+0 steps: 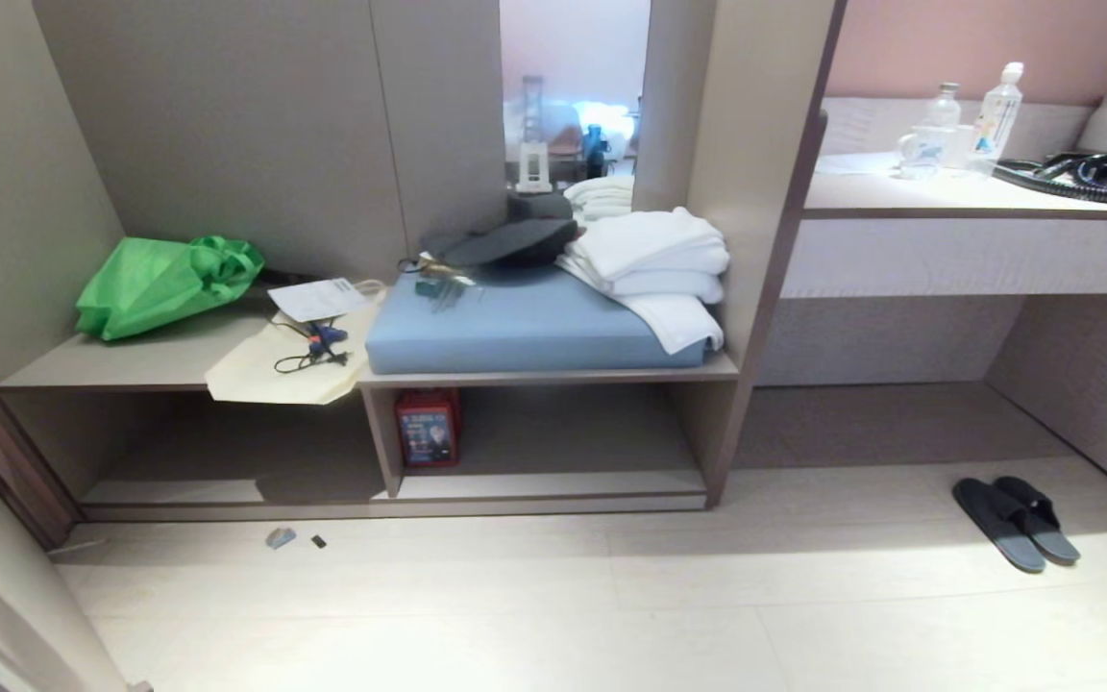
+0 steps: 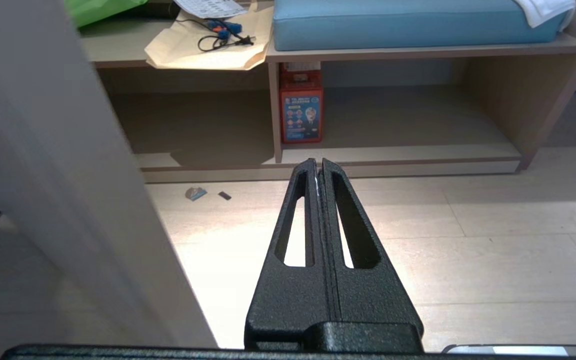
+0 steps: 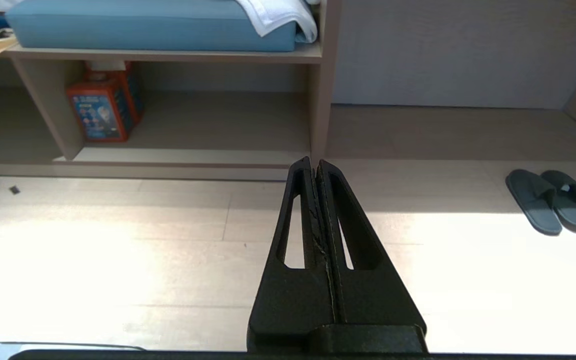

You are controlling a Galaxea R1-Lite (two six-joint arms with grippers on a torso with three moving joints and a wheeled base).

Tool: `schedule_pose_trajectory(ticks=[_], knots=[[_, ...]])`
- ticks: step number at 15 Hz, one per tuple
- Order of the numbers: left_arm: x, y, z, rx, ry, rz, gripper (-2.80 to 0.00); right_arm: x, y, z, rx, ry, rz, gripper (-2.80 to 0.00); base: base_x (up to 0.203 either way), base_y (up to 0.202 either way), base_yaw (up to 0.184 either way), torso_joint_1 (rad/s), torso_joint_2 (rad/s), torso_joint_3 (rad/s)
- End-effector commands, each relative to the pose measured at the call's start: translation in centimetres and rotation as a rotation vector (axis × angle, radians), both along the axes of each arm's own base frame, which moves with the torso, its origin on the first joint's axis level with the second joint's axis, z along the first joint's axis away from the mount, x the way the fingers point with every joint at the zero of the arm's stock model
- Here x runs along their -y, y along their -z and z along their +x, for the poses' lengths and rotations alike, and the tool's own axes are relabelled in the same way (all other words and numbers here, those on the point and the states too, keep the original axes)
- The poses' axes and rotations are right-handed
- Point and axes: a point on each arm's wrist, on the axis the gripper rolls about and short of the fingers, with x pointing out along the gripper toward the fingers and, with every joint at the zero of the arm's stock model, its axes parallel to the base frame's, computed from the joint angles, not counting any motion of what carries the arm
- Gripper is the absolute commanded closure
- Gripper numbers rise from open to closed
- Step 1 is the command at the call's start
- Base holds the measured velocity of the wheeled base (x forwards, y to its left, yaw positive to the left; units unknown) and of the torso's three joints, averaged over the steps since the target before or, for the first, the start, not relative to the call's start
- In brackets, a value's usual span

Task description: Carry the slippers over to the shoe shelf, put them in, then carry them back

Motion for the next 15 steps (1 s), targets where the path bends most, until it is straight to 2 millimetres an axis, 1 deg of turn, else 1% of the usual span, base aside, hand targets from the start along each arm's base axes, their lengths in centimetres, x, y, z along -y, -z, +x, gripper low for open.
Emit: schedule_pose_trajectory(ticks=[1,15], knots=[[0.00,0.00,0.01,-0.001,-0.001,-0.001,0.00,0.00,0.00,0.01,-0.002,0.000,0.002,0.00,-0.193,0.000,0.003,-0.002,0.00,0.007],[0.00,0.00,0.01,-0.001,-0.001,-0.001,0.00,0.00,0.00,0.01,-0.002,0.002,0.006,0.00,-0.195,0.000,0.001,0.003,0.00,0.002]])
